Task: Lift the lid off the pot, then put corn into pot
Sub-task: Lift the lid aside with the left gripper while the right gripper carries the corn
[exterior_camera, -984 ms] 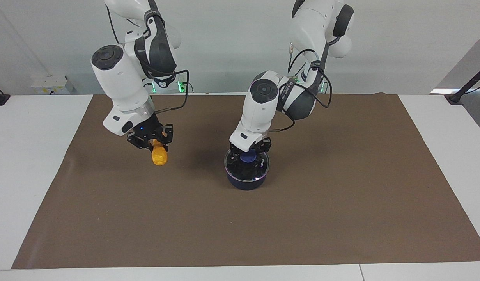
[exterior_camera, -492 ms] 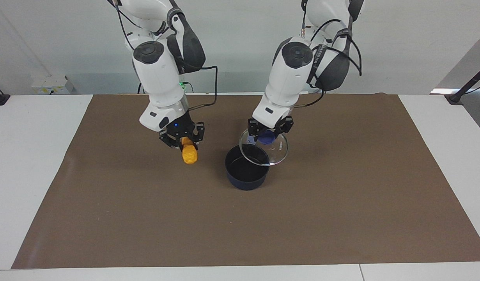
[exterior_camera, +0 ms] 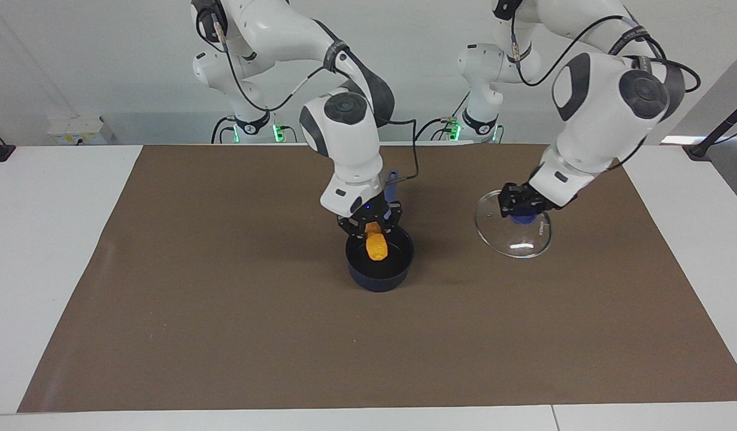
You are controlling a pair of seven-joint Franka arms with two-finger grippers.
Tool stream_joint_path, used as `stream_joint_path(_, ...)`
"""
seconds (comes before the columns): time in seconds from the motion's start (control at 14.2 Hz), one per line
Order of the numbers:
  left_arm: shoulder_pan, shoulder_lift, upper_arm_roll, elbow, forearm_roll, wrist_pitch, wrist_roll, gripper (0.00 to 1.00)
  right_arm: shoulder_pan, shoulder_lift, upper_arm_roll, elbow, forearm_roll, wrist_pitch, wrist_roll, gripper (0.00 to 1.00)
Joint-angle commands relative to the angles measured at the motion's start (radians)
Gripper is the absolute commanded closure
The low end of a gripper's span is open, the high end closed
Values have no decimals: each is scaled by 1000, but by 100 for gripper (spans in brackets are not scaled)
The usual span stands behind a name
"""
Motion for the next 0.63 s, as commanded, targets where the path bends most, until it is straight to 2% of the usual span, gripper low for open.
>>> stream_joint_path(0.0,112,-106,-12,-237,26,196,160,75,26,40,-2,-2,10,45,23,100)
stream_joint_path(0.28,205,-106,-12,-463,104,486,237,75,27,15,0,-89,14,102,71,100)
stream_joint_path(0.42,225,-79,-12,-487,109,510,240,77,25,6,0,-113,19,111,103,100)
stream_joint_path(0.49,225,-62,-12,-491,109,511,238,77,22,6,0,-114,19,103,111,98)
stream_joint_path(0.56,225,-51,-13,-493,109,513,240,77,25,3,0,-117,19,100,114,85)
